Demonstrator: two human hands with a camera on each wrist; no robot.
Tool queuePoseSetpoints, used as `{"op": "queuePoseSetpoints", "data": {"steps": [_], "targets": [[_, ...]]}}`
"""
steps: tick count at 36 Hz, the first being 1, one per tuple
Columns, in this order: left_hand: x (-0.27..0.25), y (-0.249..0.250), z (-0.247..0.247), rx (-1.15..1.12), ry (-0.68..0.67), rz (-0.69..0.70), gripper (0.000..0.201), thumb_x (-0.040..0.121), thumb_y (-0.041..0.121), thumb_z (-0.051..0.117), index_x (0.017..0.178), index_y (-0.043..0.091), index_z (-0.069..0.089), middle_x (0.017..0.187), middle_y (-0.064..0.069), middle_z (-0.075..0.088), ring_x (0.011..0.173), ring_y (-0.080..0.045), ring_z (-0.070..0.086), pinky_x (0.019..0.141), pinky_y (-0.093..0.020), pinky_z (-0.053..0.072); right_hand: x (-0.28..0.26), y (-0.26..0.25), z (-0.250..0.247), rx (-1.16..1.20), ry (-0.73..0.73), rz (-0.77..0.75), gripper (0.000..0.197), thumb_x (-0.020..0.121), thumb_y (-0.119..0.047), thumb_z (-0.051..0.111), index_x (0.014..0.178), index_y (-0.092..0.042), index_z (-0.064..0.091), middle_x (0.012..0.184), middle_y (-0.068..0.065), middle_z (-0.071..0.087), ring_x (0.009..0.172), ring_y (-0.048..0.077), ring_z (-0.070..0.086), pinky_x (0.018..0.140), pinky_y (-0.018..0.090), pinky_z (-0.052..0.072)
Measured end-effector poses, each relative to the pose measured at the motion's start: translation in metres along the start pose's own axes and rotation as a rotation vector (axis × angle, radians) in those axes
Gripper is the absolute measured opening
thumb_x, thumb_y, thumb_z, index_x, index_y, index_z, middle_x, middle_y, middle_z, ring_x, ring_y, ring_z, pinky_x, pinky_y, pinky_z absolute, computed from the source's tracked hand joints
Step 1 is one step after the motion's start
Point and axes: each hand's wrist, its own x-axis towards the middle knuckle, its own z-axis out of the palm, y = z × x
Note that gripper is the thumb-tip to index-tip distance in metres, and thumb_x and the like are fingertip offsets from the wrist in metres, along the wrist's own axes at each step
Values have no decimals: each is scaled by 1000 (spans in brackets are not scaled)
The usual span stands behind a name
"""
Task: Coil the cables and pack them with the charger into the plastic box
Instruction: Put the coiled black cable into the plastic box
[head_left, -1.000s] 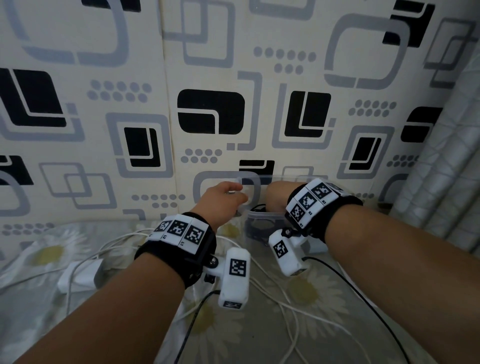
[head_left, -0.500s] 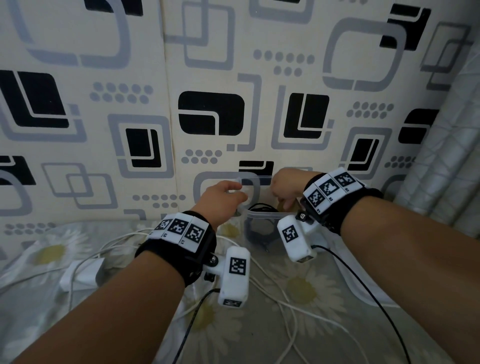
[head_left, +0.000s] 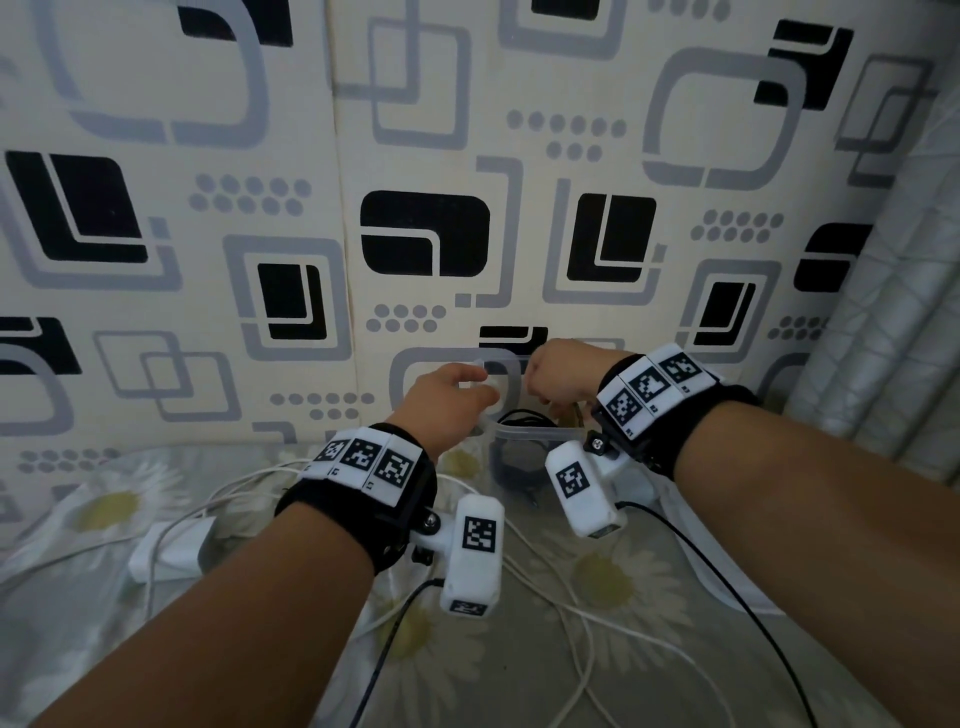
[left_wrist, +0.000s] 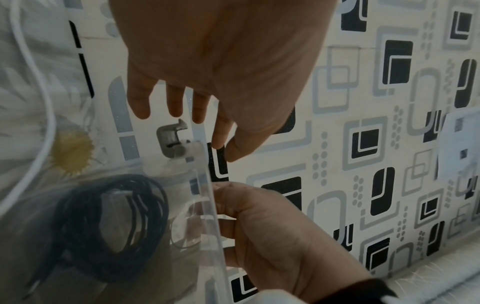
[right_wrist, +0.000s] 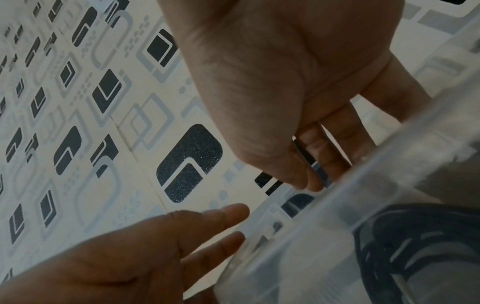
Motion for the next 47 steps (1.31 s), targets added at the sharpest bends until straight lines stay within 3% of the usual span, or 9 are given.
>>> {"op": "queuePoseSetpoints", "data": {"steps": [4,6,9,14,20,32,38,44,47], "targets": [[-1,0,-1,-13,-2,-6,36,94,20,58,130,16,58,106,-4,58,61,-4,53,40,-4,37,-2,2,-1,-31,45,-67,32,94,-17,53,122,-3,60,114,11,64,75,13,60,61,20,47],[-1,0,-1,-13,2,-4,36,94,20,58,130,16,58,112,-6,59,63,-4,53,40,-4,37,-4,1,-2,-111,-23,-75,32,94,-22,55,120,-5,62,121,10,64,93,20,64,73,25,52],[-2,0,-2,-13,5,-4,36,94,20,58,130,17,57,121,-9,57,65,-3,53,40,-3,37,-10,-2,1,241,-109,129,33,92,-30,60,113,-6,66,119,8,65,109,26,61,86,31,52],[-3,1,-2,-11,4,-2,36,93,19,58,130,16,58,119,-8,56,64,-4,53,39,-4,37,-19,-5,0,478,43,191,31,89,-28,63,110,-6,67,114,8,67,106,27,62,87,36,54],[-6,1,-2,-20,-6,-18,35,94,19,58,129,16,58,103,-3,56,64,-4,52,39,-4,37,-20,-4,1,687,18,266,28,91,-11,53,115,-1,64,115,13,65,95,27,62,84,33,54],[-9,1,-2,-16,-13,-33,35,94,21,58,129,18,58,93,4,56,64,-3,53,42,-6,37,-33,-3,4,989,81,385,33,92,-15,49,120,-4,62,120,15,63,112,31,60,91,35,49],[-9,1,-1,-1,-21,-25,36,94,22,57,130,19,57,96,4,56,67,-1,53,53,-13,38,-39,-6,3,924,102,467,30,93,-10,50,121,-1,60,123,17,61,112,31,59,94,36,49],[-8,0,1,9,-19,-14,36,94,22,57,130,19,57,101,1,56,65,-1,53,53,-14,38,-40,-4,5,887,96,606,46,92,-13,50,134,2,39,131,17,43,122,34,44,92,35,40],[-7,-1,1,15,-19,-12,36,94,22,57,129,19,57,104,-1,56,64,-2,53,52,-13,38,-46,-4,6,966,55,550,15,90,-15,55,100,-5,62,102,11,61,85,24,57,74,32,47]]}}
